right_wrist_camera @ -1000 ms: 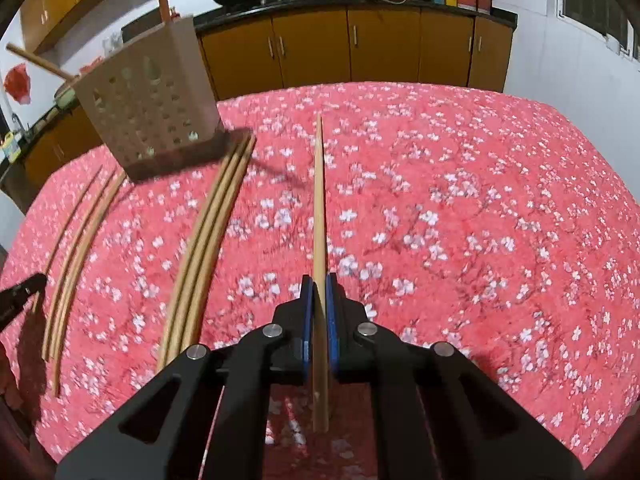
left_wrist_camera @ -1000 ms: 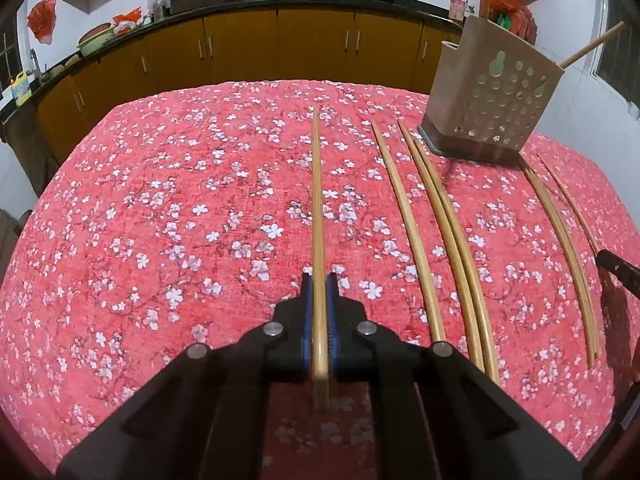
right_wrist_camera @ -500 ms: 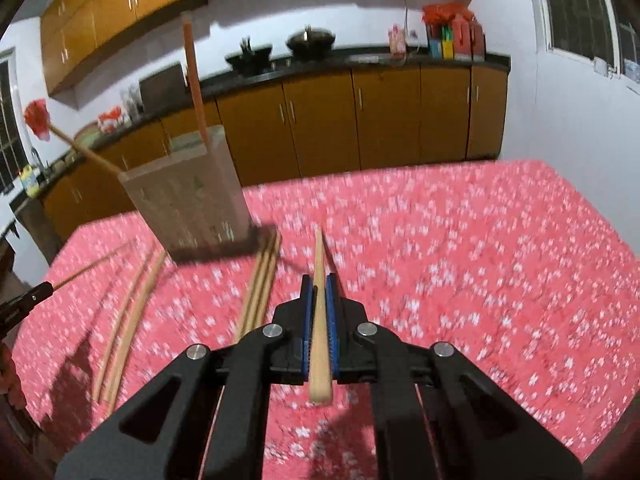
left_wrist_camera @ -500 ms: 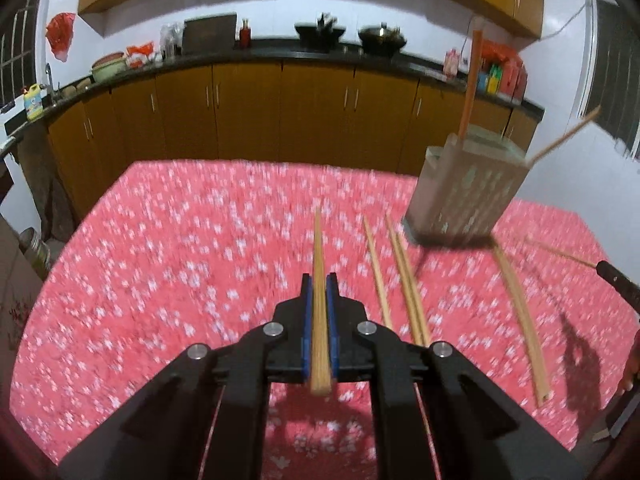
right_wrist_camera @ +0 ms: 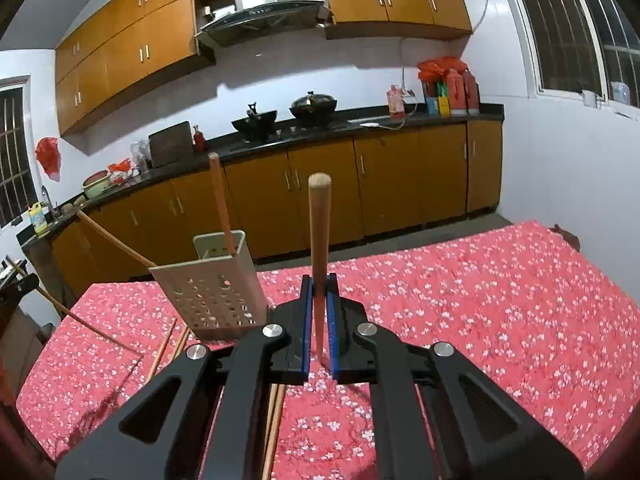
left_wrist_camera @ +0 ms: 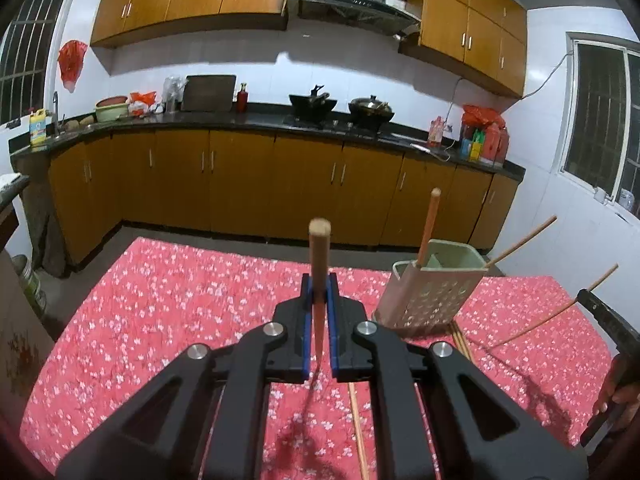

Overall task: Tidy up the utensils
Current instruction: 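Carry the left tool's chopstick over the holder while the right tool carries its own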

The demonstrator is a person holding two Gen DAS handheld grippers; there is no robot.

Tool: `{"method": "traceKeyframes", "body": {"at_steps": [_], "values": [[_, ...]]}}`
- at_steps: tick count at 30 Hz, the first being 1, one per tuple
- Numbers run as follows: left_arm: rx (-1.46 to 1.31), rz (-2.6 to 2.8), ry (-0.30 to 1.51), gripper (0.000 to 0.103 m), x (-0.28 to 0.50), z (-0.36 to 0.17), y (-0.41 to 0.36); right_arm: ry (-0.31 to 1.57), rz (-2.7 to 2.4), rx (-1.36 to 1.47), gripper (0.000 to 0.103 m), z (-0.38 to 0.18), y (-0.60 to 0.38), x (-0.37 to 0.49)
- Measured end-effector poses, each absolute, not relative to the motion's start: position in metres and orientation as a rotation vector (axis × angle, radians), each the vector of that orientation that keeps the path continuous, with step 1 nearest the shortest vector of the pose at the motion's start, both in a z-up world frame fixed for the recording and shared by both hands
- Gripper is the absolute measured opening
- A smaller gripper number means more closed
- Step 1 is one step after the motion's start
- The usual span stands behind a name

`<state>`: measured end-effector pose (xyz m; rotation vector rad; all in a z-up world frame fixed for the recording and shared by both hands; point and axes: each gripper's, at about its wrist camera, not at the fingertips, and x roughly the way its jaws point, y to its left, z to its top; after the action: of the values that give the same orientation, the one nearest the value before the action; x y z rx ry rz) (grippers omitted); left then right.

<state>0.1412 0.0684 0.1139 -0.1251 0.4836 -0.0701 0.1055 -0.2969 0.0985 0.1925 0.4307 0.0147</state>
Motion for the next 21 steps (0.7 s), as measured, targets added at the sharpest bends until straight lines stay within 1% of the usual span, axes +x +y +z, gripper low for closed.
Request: {"method": "traceKeyframes", "body": {"at_steps": [8, 16, 21], "values": [[-0.114, -0.169, 0.431, 0.008, 0.136, 0.146, 0.051, 0.372, 0.145, 0.239, 0.007, 0.136, -0.286, 0.103], [-0.14, -0.285, 0.32, 0.008, 0.135, 0.188, 0.016, 0.203, 0.246, 0.23, 0.007, 0.191, -0.259, 0.1], [-0.166, -0.286, 0.241, 0.008, 0.148, 0.212, -0.002, 0.149, 0.219, 0.204, 0.007, 0.203, -0.251, 0.119]]}}
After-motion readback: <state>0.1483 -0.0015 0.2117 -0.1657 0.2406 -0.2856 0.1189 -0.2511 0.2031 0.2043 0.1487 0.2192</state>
